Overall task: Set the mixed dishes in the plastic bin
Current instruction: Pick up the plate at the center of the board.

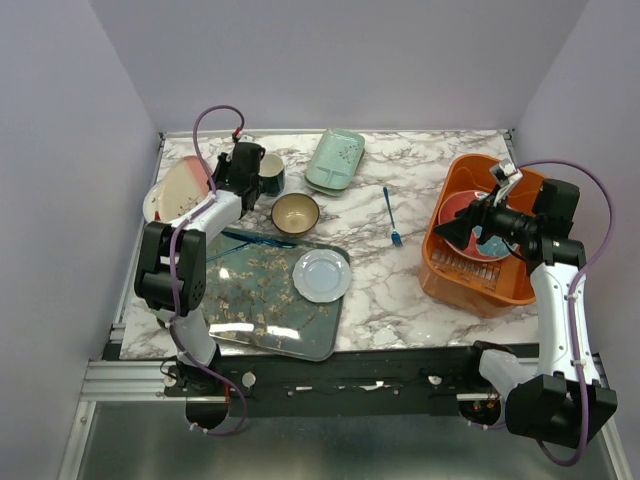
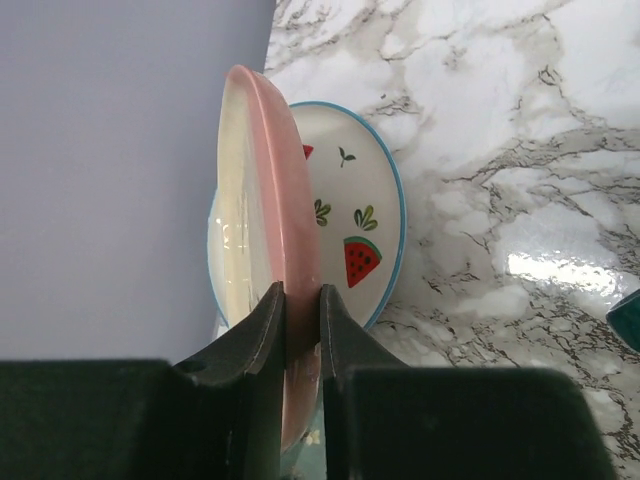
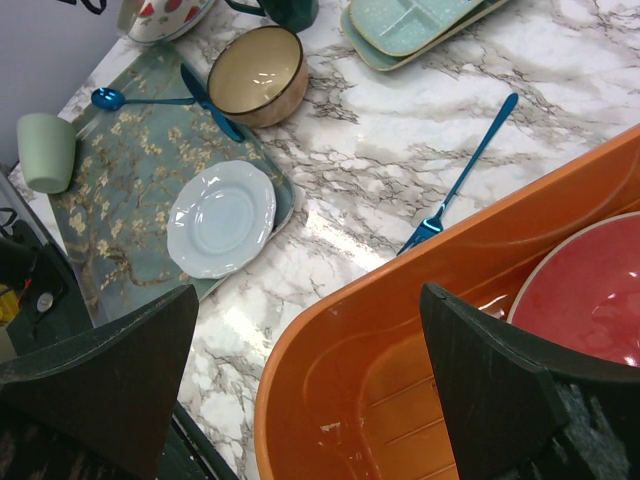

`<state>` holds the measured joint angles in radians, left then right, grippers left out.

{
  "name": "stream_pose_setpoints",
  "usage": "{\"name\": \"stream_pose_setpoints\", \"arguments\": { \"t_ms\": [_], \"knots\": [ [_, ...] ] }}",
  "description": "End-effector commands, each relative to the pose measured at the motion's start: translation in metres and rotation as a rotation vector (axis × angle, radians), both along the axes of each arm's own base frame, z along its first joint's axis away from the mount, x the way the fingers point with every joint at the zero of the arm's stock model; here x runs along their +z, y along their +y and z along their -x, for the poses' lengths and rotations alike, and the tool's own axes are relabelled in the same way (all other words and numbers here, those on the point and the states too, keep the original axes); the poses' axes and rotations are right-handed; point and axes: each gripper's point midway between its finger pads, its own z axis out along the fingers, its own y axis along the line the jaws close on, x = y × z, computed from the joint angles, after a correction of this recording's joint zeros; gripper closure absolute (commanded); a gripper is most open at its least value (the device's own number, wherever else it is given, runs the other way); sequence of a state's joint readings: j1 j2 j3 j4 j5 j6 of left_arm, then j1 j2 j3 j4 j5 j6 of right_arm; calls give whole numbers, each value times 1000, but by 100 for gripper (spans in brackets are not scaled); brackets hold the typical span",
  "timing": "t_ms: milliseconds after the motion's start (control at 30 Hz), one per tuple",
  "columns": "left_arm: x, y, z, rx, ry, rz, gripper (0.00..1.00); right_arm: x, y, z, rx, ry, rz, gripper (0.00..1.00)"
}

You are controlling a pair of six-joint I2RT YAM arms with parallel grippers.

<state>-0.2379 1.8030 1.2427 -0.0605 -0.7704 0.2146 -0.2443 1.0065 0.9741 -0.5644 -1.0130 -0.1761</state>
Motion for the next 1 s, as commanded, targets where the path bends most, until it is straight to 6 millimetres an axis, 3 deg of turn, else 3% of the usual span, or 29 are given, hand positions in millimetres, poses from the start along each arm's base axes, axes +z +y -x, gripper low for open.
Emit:
{"name": "stream_pose_setpoints", "arguments": {
  "t_ms": [0,233,567,800,833,933,967],
  "knots": [
    [62,12,5,57,-152,-51,100,6,2,4,17,-19,-5,0],
    [93,10,8,50,-200,-67,100,6,2,4,17,-18,-6,0],
    [140,-36,25,-88,-239,-29,100,7,2,5,18,-22,-7,0],
    [163,-88,46,-230,-252,-23,100,8,3,6,24,-22,-13,0],
    [165,-105,50,-275,-251,-17,100,8,4,6,25,-21,-15,0],
    [172,-128,61,-344,-250,-29,100,9,5,7,33,-21,-22,0],
    [176,-144,68,-386,-256,-28,100,9,5,7,35,-16,-27,0]
  ]
}}
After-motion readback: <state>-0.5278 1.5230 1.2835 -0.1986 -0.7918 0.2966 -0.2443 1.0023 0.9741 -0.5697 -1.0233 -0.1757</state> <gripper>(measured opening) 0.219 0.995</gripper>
